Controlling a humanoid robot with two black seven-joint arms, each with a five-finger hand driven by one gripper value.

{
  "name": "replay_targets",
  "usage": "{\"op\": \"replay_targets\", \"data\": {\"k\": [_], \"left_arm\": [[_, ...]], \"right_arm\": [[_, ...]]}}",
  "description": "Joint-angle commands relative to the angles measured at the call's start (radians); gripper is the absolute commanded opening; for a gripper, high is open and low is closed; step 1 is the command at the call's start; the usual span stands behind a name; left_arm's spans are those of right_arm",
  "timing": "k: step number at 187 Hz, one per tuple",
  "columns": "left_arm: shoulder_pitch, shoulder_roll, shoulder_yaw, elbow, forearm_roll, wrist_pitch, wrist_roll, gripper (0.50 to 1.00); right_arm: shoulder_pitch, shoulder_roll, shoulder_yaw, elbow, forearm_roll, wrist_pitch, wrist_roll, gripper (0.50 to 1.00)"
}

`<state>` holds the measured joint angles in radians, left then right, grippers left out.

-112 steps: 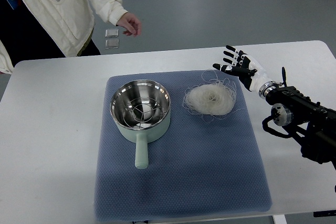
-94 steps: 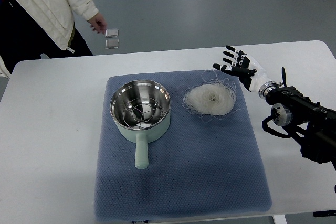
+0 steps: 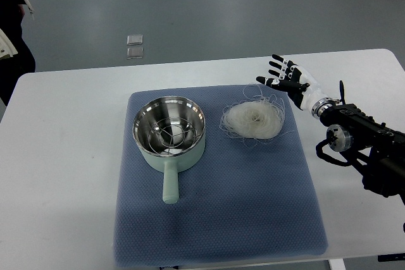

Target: Put vermicelli into pot with right hand

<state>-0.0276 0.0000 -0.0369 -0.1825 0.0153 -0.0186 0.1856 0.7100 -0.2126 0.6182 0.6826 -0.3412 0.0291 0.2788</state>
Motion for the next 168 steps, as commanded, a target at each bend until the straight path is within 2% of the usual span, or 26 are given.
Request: {"op": "replay_targets", "data": {"k": [1,168], "left_arm": [[0.000,0.000,0.000,0.000,0.000,0.000,0.000,1.000],[0.000,0.000,0.000,0.005,0.000,0.000,0.002,1.000]], "right_arm": [[0.000,-0.002,-0.001,0.000,-0.001,0.002,0.000,0.930],[0.028,-0.018,-0.001,0.005,-0.012,0.074,0.000,0.930]]}}
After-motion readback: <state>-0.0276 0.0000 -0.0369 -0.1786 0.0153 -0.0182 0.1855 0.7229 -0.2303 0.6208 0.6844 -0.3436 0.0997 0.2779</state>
